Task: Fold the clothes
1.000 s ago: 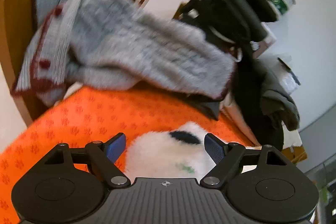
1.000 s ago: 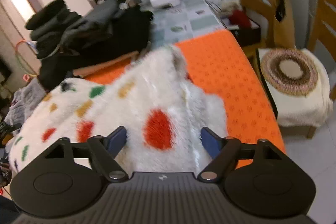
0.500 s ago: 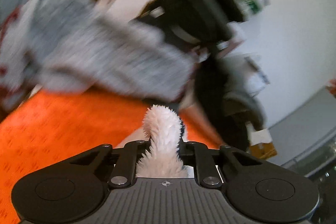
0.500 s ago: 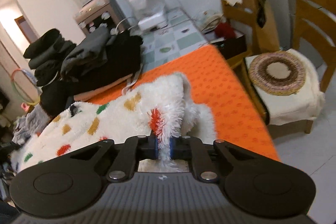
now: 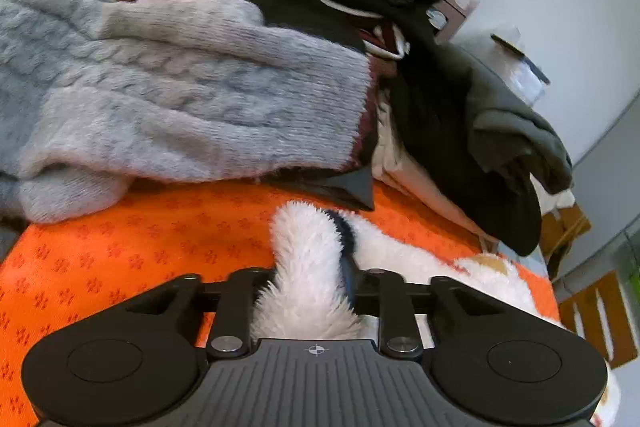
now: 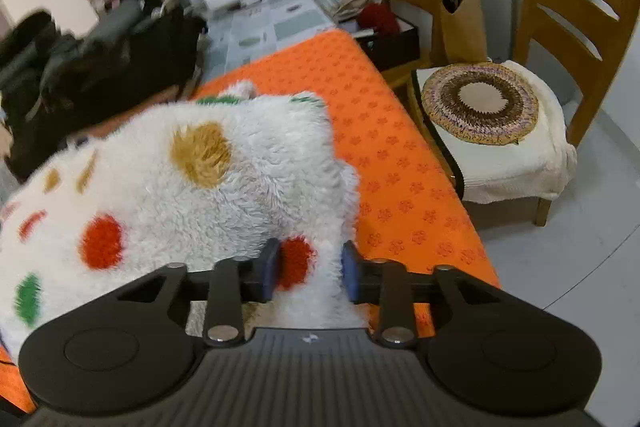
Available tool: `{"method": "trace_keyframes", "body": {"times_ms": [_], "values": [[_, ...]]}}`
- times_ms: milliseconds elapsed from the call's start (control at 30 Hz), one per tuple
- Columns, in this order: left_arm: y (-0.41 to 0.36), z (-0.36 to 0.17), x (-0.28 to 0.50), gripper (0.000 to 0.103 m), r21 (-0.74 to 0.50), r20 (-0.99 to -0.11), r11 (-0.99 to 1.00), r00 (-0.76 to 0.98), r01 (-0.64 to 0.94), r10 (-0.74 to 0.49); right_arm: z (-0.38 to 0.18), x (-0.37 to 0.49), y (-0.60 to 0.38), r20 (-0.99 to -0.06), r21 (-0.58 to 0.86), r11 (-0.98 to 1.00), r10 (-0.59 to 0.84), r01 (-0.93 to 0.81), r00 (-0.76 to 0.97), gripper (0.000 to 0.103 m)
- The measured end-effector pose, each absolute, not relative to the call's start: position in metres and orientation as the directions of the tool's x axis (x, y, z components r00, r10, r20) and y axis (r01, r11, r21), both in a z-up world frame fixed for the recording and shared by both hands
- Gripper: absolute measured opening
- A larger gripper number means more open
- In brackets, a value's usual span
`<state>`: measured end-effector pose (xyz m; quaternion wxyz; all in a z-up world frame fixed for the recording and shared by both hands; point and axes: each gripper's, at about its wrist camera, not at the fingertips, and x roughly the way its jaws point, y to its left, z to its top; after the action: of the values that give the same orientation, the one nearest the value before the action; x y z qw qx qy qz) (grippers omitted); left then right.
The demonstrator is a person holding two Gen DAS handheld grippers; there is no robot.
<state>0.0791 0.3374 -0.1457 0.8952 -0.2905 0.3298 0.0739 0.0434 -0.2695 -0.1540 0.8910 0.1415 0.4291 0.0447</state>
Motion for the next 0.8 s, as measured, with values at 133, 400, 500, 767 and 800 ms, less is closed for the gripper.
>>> {"method": "trace_keyframes", "body": {"times_ms": [133,400,500,767,800], "values": [[0.336,-0.114,0.056,0.05,-0.447,-0.581,0.841,0.813,-0.305,-0.014,-0.127,0.039,-0.261,-0.732,0.189,0.982,0.128,0.019,0.67,0.064],[0.283,-0.064,0.042,0.062,-0.393,-0.478,0.915,0.87,-0.087,-0.123,-0.065,0.045,-0.23,-0.608,0.14,0.974,0.228,-0.18,0.761,0.071],[0.253,-0.071,0.05,0.061,-0.365,-0.497,0.931,0.842,0.018,-0.211,-0.068,0.062,-0.209,-0.609,0.186,0.946,0.322,-0.264,0.725,0.068],[0.227,-0.149,0.068,0.061,-0.299,-0.657,0.953,0.714,0.046,-0.241,-0.134,0.087,-0.191,-0.689,0.23,0.932,0.359,-0.28,0.63,0.055],[0.226,-0.158,0.067,0.061,-0.292,-0.66,0.955,0.711,0.054,-0.242,-0.143,0.088,-0.192,-0.688,0.234,0.93,0.364,-0.282,0.628,0.055]]}}
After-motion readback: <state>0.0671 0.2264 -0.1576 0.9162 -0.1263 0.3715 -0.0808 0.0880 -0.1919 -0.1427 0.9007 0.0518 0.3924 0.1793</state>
